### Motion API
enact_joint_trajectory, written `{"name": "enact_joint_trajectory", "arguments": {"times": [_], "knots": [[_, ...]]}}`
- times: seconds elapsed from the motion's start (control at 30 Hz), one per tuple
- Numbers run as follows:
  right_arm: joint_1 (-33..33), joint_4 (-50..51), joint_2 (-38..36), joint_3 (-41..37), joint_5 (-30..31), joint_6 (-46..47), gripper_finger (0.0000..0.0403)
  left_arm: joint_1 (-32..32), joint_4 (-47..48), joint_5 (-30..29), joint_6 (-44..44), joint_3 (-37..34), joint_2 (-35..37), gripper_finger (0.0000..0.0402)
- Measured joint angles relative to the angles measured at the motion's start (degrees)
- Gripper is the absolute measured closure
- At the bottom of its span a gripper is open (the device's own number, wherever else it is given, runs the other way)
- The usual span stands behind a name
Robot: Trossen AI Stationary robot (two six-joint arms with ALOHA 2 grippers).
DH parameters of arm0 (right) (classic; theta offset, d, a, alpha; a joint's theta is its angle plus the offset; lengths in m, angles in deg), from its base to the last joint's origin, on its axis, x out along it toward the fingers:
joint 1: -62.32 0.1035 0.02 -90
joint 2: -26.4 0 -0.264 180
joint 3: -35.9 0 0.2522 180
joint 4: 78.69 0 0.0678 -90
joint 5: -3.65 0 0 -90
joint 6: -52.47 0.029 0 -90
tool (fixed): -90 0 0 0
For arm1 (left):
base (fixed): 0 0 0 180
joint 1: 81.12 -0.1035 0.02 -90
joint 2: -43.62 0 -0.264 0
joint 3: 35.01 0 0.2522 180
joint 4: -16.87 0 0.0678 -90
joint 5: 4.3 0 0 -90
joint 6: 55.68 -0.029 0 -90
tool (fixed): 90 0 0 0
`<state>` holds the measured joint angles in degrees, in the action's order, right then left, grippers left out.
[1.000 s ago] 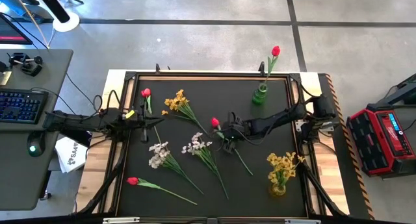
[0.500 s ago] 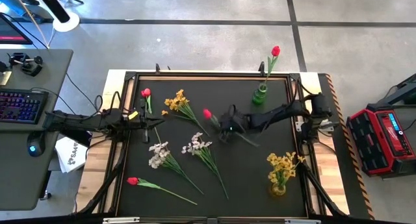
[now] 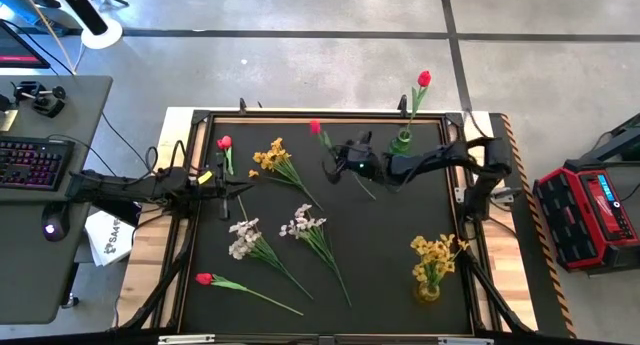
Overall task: Sort flowers into vase by color
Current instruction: Put the bottom right red flower into the green vase
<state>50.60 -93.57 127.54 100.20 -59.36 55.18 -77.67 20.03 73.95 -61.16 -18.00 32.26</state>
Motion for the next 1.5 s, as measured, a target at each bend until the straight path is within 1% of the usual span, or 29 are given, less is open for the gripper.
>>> {"name": "enact_joint_trajectory", "arguments": {"times": [0.1,0.17,0.27,0.4,0.5,0.6,0.7,0.9,1.13,1.37,1.5], "knots": [[-0.28,-3.08,-4.62,-0.02,1.26,-5.08,0.0402,0.00,0.16,-0.06,0.77,0.00,-0.02,0.0401],[-0.48,-5.15,-8.39,-1.05,3.25,-8.73,0.0402,0.00,0.17,-0.05,1.26,0.00,-0.03,0.0401],[-1.10,-11.55,-15.90,-5.65,5.54,-13.44,0.0402,0.00,0.27,-0.04,2.31,0.00,-0.18,0.0401],[-2.55,-26.27,-26.83,-17.12,5.74,-18.28,0.0402,0.00,0.34,0.01,3.52,0.00,-0.46,0.0401],[-4.57,-40.93,-32.62,-25.91,4.10,-20.82,0.0403,0.00,0.13,-0.02,3.48,0.00,-0.55,0.0402],[-6.81,-51.74,-35.69,-31.60,2.35,-21.72,0.0403,0.00,-1.05,-0.02,3.44,0.00,-0.55,0.0401],[-8.81,-57.42,-36.50,-33.80,1.89,-22.50,0.0403,0.00,-2.61,-0.02,2.96,0.00,-0.55,0.0401],[-12.58,-59.69,-36.58,-32.16,2.58,-26.55,0.0403,0.00,-6.15,-0.02,0.27,0.00,-0.55,0.0401],[-15.92,-61.31,-36.64,-29.43,4.45,-31.30,0.0403,0.00,-5.98,0.00,0.31,-0.02,-0.65,0.0402],[-17.98,-57.29,-36.38,-29.29,4.27,-28.17,0.0403,-0.01,-5.82,0.00,0.73,-0.02,-1.47,0.0402],[-18.02,-56.86,-34.30,-29.29,4.26,-28.33,0.0403,0.00,-5.88,0.00,0.77,-0.02,-1.84,0.0402]]}}
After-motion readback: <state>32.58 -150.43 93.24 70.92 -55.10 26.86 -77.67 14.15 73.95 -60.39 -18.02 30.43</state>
